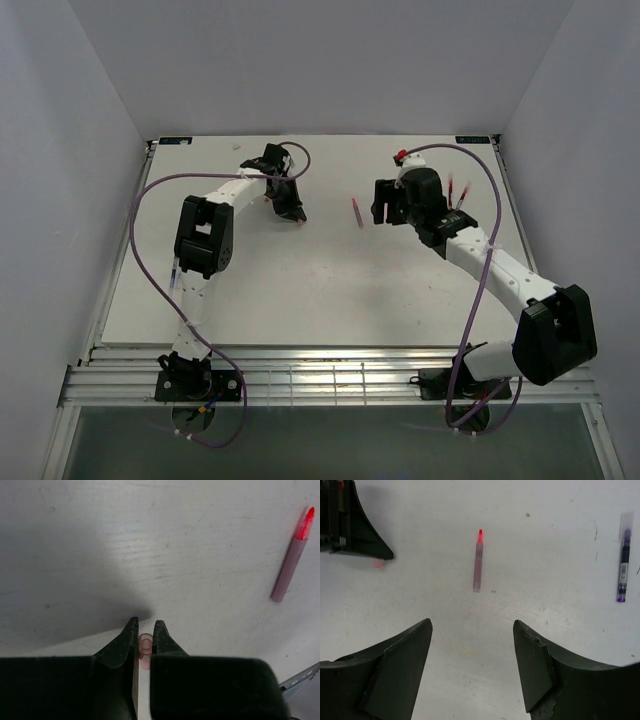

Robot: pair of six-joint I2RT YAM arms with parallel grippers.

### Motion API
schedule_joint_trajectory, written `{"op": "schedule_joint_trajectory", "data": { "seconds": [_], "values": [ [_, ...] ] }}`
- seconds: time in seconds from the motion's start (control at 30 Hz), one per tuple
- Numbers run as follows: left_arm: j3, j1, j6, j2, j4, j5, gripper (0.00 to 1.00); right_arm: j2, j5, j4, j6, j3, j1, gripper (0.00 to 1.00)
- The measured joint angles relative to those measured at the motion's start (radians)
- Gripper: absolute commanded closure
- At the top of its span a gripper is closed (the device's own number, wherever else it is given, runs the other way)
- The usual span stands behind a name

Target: Open the pen caps

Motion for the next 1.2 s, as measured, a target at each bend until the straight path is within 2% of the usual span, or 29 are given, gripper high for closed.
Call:
{"op": "schedule_joint_trajectory", "data": {
  "seconds": [0.17, 0.3, 0.37, 0.67, 0.9, 1.2],
  "values": [
    [0.124, -0.013, 0.003, 0.083, -0.042, -0.001, 0.99, -0.079, 0.000, -0.025, 0.006, -0.177, 0.000, 0.28],
    [0.164, -0.016, -0.002, 0.110, -0.054, 0.002, 0.87, -0.132, 0.000, -0.034, 0.013, -0.268, 0.000, 0.28],
    [0.169, -0.017, -0.005, 0.114, -0.055, 0.002, 0.85, -0.153, 0.000, -0.031, 0.016, -0.297, -0.001, 0.28],
    [0.170, -0.018, -0.019, 0.118, -0.058, -0.002, 0.70, -0.185, -0.001, -0.018, 0.018, -0.337, -0.002, 0.28],
    [0.165, -0.018, -0.021, 0.118, -0.048, -0.006, 0.63, -0.185, -0.002, -0.011, 0.016, -0.360, -0.016, 0.27],
    [0.152, -0.018, -0.023, 0.112, -0.031, -0.003, 0.59, -0.185, -0.021, -0.002, 0.016, -0.382, -0.027, 0.27]
  ]
}}
